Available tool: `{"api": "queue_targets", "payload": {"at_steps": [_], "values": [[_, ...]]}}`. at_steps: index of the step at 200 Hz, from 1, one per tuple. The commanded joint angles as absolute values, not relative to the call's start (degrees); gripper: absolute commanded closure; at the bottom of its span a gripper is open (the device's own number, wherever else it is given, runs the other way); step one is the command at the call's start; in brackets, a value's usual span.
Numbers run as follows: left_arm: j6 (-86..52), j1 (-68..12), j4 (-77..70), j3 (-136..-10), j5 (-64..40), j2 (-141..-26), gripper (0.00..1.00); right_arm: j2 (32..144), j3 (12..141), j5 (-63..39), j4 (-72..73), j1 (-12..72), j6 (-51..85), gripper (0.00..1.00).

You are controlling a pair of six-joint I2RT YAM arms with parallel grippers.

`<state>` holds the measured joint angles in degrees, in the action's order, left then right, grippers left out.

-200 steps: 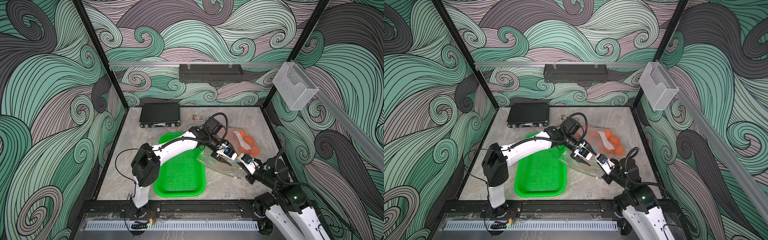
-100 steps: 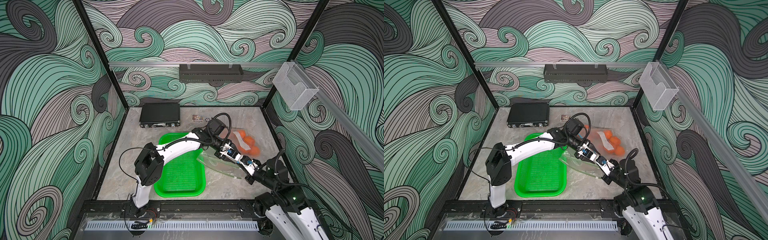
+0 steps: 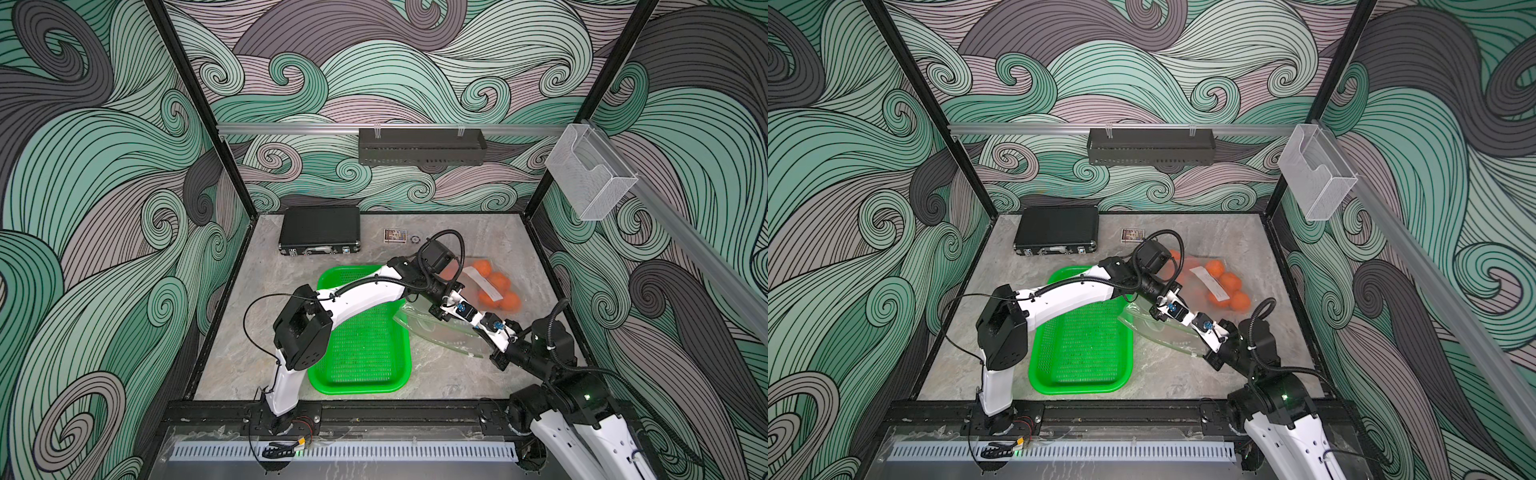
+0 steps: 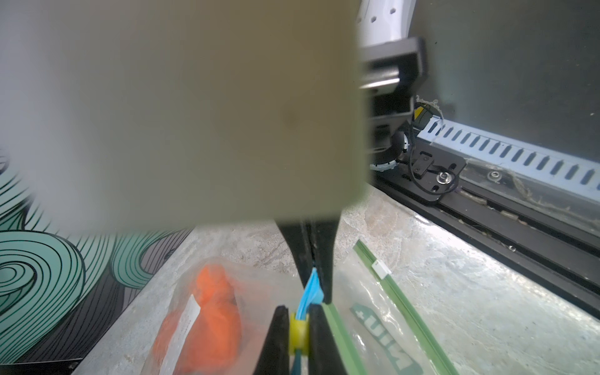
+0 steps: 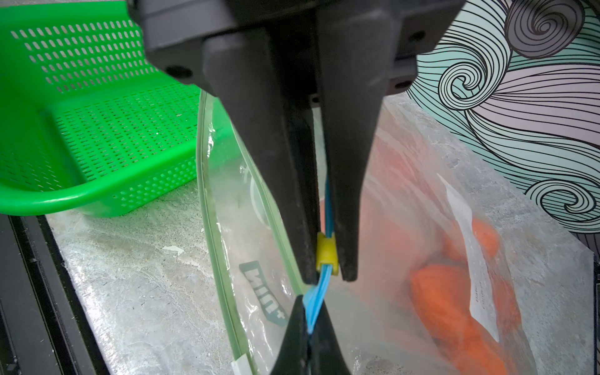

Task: Open the zip-top bag and take out the orange
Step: Unzip the zipper on the zipper food storage bag.

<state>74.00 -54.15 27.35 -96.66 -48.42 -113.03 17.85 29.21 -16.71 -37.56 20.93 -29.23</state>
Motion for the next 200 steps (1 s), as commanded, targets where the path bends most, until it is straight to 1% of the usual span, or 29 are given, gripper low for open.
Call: {"api": "queue_targets", "payload": {"at_steps": [1,65,109,200], "values": [[74.62,-55.63,29.61,-97.82,-46.44,-113.49,0.98,17.24,29.58,-16.74,-35.53,20.93,-29.51,1.0],[72.55,-55.63,29.82,-97.91,-41.26,-112.61,1.0,14.7,32.06,-9.68,-36.65,20.92,-32.2,1.0],[68.49,-55.63,27.12,-98.78,-37.84,-112.58,0.95,13.97,36.7,-5.99,-43.29,20.92,-36.47,1.0],[69.17,-54.95,26.9,-98.44,-34.37,-112.28,0.95,7.18,39.26,0.06,-54.15,20.92,-41.2,1.0]]}}
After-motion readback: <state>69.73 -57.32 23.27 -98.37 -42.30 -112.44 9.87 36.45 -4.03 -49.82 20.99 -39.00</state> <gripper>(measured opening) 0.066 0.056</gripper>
